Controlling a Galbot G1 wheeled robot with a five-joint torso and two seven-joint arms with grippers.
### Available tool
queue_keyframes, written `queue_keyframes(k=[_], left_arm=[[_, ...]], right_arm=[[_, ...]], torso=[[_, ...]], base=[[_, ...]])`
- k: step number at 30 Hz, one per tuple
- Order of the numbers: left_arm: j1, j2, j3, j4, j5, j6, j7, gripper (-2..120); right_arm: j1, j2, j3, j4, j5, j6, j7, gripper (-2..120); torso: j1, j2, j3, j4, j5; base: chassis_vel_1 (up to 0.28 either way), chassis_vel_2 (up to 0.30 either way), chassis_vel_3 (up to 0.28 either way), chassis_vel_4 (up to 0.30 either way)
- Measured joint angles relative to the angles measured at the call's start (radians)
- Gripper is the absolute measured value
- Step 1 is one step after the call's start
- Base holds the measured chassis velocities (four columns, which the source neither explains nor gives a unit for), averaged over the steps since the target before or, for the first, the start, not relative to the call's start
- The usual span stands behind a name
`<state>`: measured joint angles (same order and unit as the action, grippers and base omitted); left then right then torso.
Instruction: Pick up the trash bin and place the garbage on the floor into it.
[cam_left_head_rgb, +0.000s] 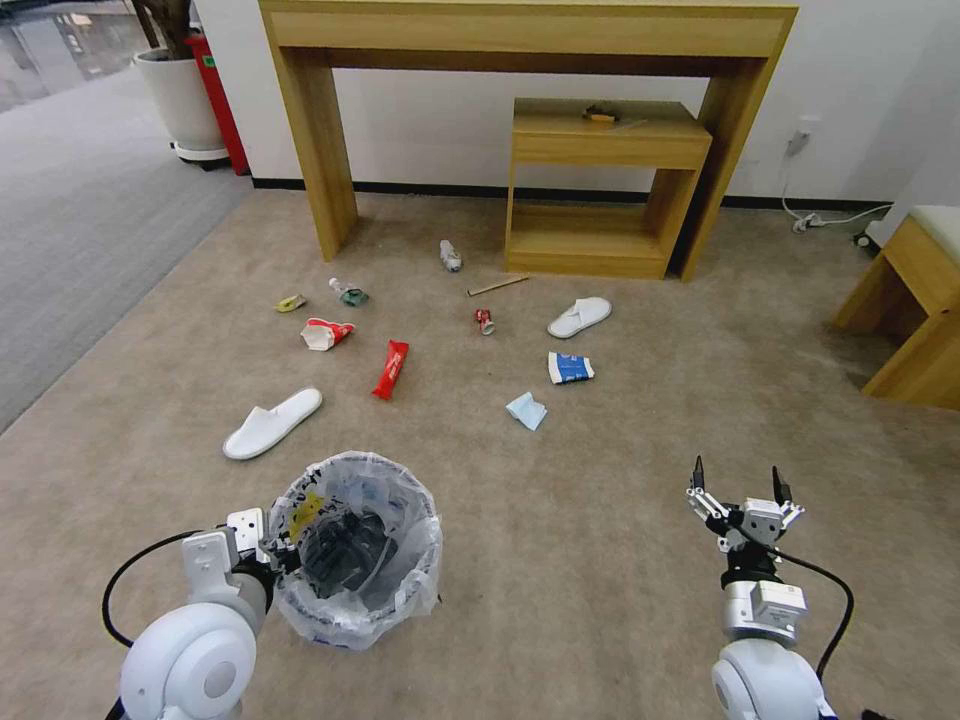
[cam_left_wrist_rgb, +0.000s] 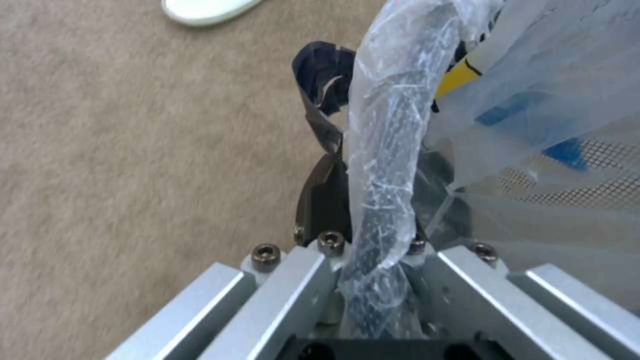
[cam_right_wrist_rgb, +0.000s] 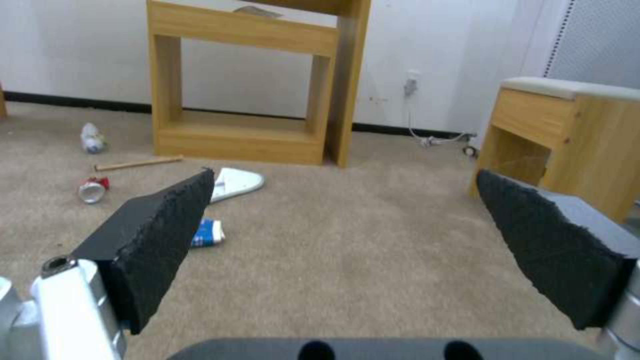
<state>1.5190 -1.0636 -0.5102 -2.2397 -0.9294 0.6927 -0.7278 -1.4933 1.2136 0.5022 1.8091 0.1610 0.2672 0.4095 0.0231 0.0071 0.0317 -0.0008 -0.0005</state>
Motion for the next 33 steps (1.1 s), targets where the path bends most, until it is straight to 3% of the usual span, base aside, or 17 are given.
queue_keyframes(k=[33], left_arm=[[-0.008, -0.003, 0.006, 0.016, 0.010, -0.005, 0.006, 0]], right_arm=[[0.018, 0.009, -0.034, -0.022, -0.003, 0.007, 0.017, 100]], torso=[[0.000, 0.000, 0.000, 0.0002, 0.0003]], base=[[-0.139, 0.141, 0.139, -0.133]])
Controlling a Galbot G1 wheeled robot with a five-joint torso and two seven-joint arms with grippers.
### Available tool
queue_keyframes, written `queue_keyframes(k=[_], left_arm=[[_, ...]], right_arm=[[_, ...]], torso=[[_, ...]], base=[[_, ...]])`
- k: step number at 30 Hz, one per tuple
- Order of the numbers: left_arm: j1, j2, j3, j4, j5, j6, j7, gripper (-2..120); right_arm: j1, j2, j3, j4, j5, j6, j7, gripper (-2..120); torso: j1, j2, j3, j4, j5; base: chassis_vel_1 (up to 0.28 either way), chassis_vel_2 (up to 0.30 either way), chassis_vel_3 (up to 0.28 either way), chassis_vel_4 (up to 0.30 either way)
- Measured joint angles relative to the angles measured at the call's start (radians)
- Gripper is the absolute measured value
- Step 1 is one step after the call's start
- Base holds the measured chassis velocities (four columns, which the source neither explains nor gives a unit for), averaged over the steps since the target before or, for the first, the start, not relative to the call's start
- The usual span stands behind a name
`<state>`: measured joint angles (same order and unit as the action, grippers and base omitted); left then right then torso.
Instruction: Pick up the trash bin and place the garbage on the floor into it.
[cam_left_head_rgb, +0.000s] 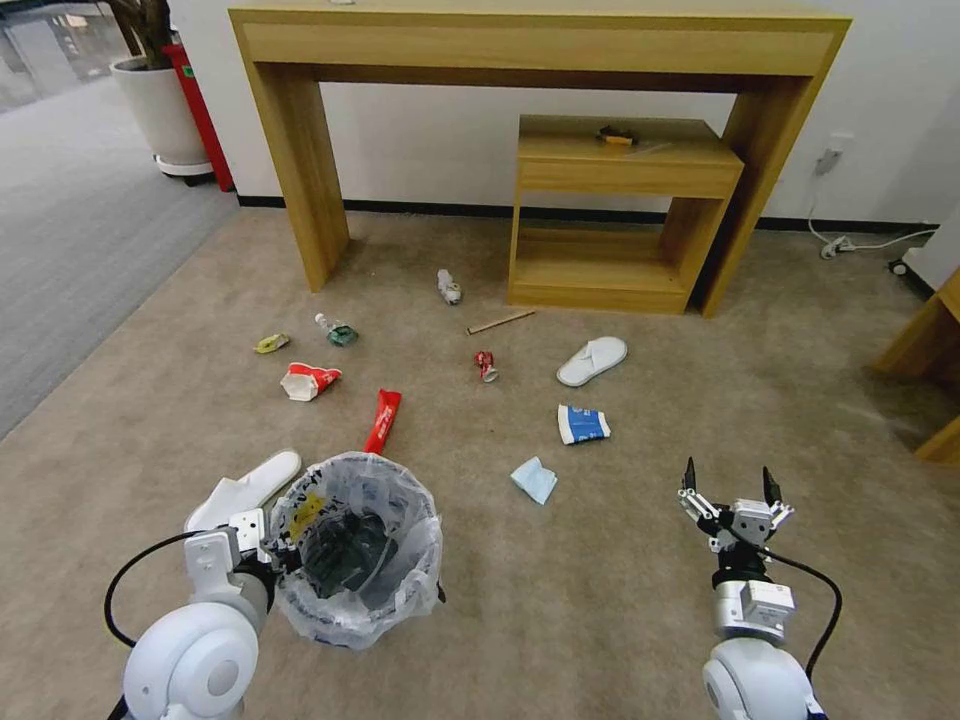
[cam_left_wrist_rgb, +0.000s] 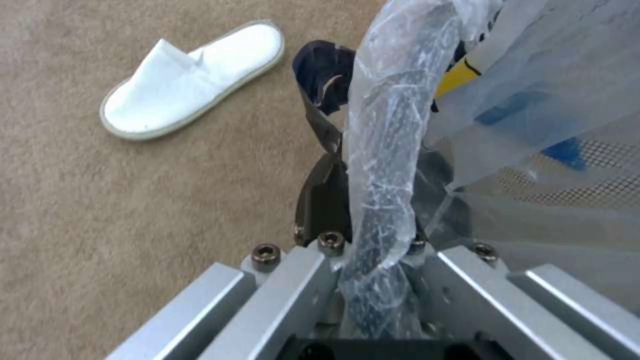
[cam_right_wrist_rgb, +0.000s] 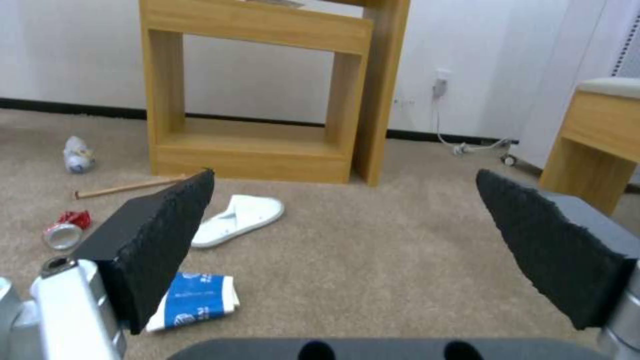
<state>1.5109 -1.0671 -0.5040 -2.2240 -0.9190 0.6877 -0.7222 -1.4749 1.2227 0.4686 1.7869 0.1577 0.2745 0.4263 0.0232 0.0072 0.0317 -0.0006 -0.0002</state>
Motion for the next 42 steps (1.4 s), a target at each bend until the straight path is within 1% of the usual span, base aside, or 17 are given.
queue_keyframes(k=[4, 10, 14, 26, 33, 42], left_arm=[[-0.001, -0.001, 0.001, 0.002, 0.000, -0.001, 0.000, 0], [-0.001, -0.002, -0.002, 0.005, 0.008, -0.006, 0.002, 0], [0.006, -0.002, -0.003, 0.003, 0.010, -0.006, 0.004, 0], [0.011, -0.010, 0.004, 0.002, 0.028, -0.006, 0.010, 0], [0.014, -0.013, 0.003, 0.003, 0.035, -0.007, 0.014, 0], [0.012, -0.020, 0.007, 0.017, 0.046, -0.009, 0.019, 0]], right_arm=[[0.003, 0.000, -0.009, 0.003, 0.014, 0.000, 0.004, 100], [0.000, 0.008, -0.025, 0.003, -0.002, 0.009, 0.005, 100], [0.001, 0.013, -0.026, 0.003, -0.010, 0.013, 0.007, 100], [-0.015, 0.022, -0.021, 0.016, -0.031, 0.016, 0.006, 100], [-0.018, 0.022, -0.020, 0.016, -0.035, 0.024, -0.001, 100], [-0.016, 0.023, -0.023, 0.011, -0.040, 0.030, -0.012, 100]], torso=[[0.000, 0.000, 0.000, 0.0000, 0.0001], [0.000, 0.000, 0.000, -0.0002, 0.0000], [0.000, 0.000, 0.000, 0.0000, 0.0000], [0.000, 0.000, 0.000, -0.0002, 0.0000], [0.000, 0.000, 0.000, -0.0001, 0.0001], [0.000, 0.000, 0.000, -0.0001, -0.0002]], base=[[-0.066, 0.068, 0.052, -0.077], [-0.018, 0.006, 0.013, -0.020], [0.000, 0.000, 0.000, 0.000], [0.000, 0.000, 0.000, 0.000], [0.082, 0.080, -0.075, -0.088], [0.207, 0.209, -0.191, -0.215]])
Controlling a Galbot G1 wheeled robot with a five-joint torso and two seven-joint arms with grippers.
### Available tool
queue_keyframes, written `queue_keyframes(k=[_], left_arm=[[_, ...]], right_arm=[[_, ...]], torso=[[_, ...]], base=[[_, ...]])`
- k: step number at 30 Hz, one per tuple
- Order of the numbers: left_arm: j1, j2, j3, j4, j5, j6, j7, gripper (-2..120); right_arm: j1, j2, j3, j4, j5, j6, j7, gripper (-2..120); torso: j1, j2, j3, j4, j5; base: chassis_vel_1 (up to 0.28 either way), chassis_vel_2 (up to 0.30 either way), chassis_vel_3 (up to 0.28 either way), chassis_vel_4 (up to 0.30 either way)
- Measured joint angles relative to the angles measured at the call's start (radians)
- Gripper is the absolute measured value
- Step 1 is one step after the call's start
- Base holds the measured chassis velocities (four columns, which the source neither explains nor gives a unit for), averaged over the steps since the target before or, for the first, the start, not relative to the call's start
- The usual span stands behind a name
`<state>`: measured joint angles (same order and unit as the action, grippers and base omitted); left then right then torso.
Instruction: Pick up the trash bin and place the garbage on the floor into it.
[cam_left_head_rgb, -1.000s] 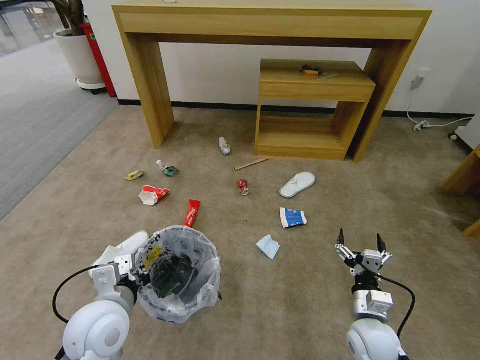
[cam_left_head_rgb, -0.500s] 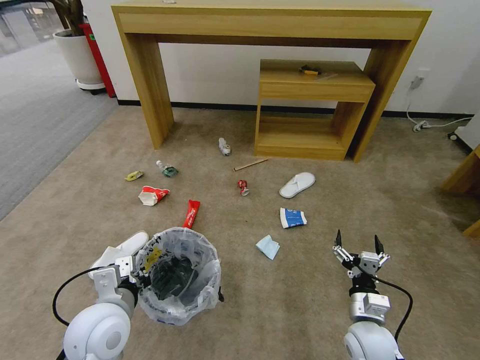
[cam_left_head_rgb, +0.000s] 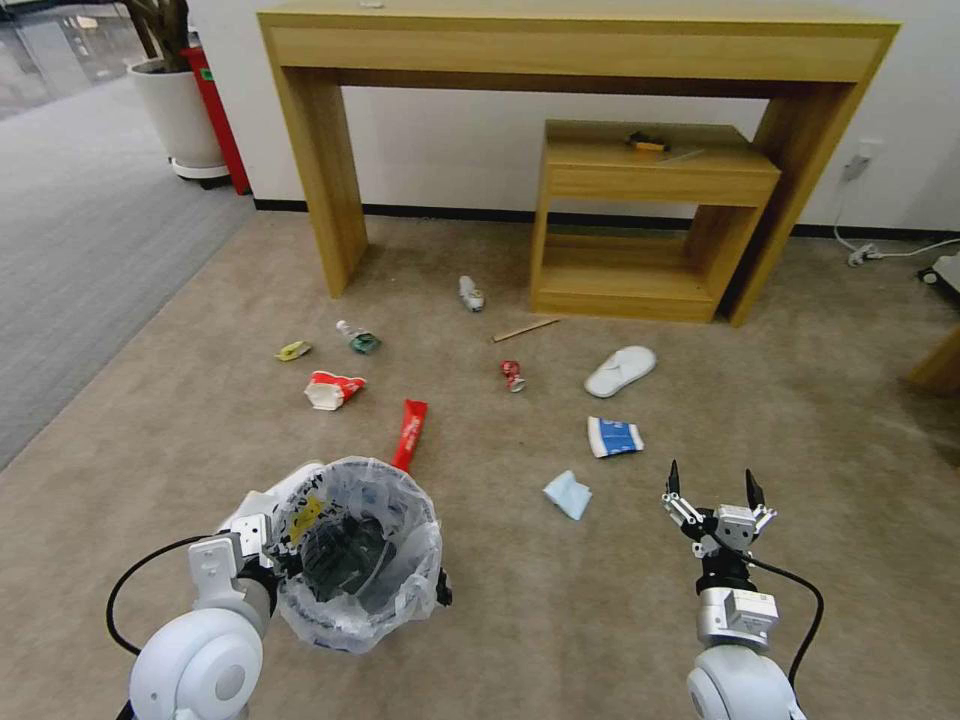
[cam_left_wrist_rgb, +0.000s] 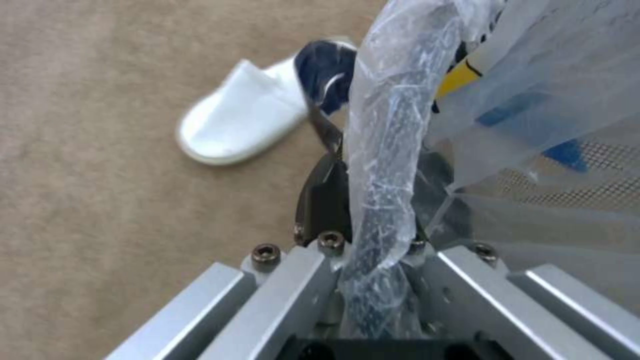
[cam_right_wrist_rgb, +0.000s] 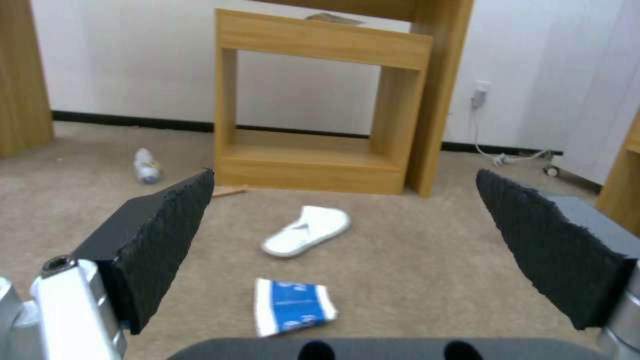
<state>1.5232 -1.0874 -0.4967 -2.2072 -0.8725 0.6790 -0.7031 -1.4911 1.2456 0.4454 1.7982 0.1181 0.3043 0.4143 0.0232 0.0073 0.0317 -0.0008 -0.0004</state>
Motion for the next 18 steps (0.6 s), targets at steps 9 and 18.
queue_keyframes(k=[9, 18], left_arm=[[-0.002, 0.000, -0.002, 0.002, 0.002, -0.001, 0.002, 0], [-0.018, 0.014, -0.035, -0.023, -0.023, -0.002, -0.002, 0]], right_arm=[[0.003, -0.004, 0.000, 0.001, 0.002, 0.001, -0.004, 100], [0.000, -0.006, 0.000, 0.006, 0.002, 0.001, -0.007, 100]], torso=[[0.000, 0.000, 0.000, 0.0001, 0.0000], [0.000, 0.000, 0.000, 0.0000, 0.0000]], base=[[0.223, 0.219, -0.219, -0.209], [0.141, 0.144, -0.144, -0.148]])
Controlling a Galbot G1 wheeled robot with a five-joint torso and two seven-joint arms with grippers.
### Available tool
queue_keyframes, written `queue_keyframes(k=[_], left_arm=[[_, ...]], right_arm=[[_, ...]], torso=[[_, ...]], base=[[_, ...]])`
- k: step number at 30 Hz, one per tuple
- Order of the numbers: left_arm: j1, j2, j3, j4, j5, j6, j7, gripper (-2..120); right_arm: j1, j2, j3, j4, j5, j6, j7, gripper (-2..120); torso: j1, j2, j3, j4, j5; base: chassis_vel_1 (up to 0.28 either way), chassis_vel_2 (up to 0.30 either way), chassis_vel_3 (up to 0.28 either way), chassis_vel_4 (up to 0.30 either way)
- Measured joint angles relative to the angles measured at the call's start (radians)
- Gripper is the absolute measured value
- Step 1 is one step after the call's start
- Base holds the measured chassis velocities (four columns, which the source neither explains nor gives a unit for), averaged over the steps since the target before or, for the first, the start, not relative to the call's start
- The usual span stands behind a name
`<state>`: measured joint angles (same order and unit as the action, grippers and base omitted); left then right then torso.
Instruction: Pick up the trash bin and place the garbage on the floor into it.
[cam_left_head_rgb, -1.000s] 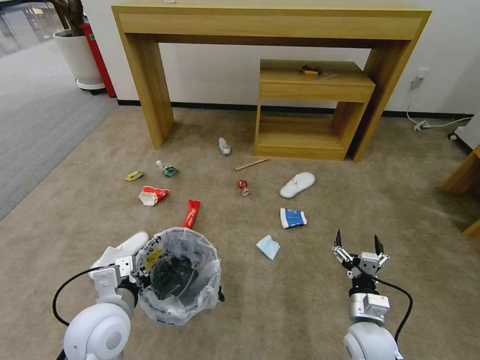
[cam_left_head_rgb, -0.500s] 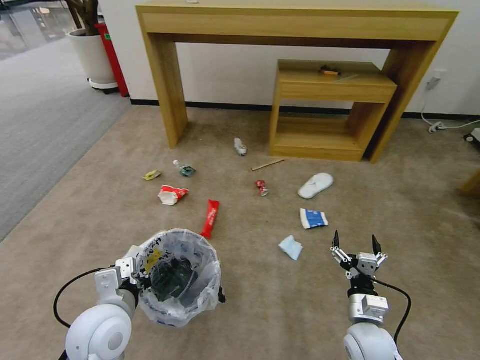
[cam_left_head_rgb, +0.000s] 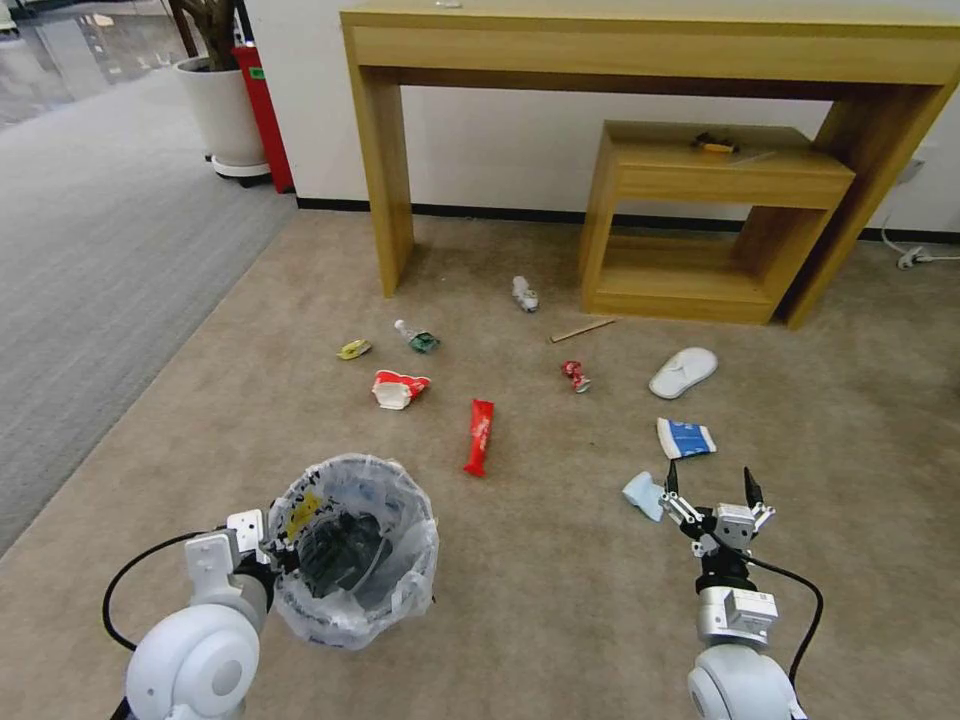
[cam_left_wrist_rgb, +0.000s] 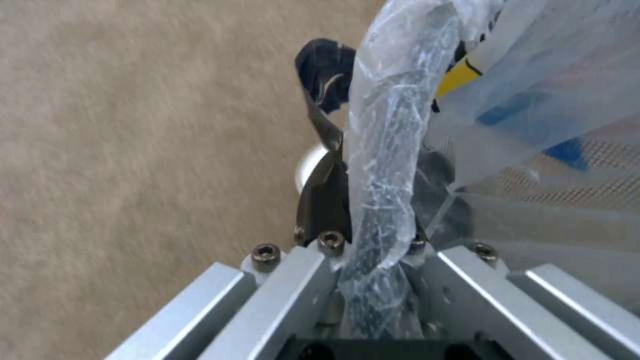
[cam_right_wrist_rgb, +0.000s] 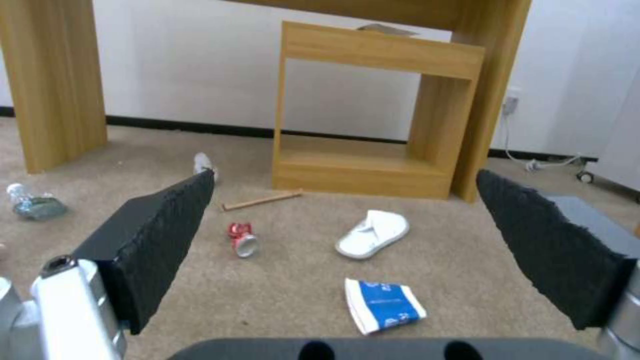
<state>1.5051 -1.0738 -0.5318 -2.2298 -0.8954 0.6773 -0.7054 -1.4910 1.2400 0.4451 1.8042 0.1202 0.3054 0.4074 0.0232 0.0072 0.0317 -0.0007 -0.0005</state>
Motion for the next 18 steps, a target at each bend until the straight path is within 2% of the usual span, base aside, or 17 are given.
queue_keyframes(k=[18], left_arm=[[0.013, 0.007, -0.027, -0.017, -0.004, -0.006, -0.005, 0]], right_arm=[[-0.002, 0.007, -0.009, 0.003, -0.009, -0.007, -0.002, 100]], torso=[[0.000, 0.000, 0.000, 0.0000, 0.0002]], base=[[0.110, 0.114, -0.117, -0.115]])
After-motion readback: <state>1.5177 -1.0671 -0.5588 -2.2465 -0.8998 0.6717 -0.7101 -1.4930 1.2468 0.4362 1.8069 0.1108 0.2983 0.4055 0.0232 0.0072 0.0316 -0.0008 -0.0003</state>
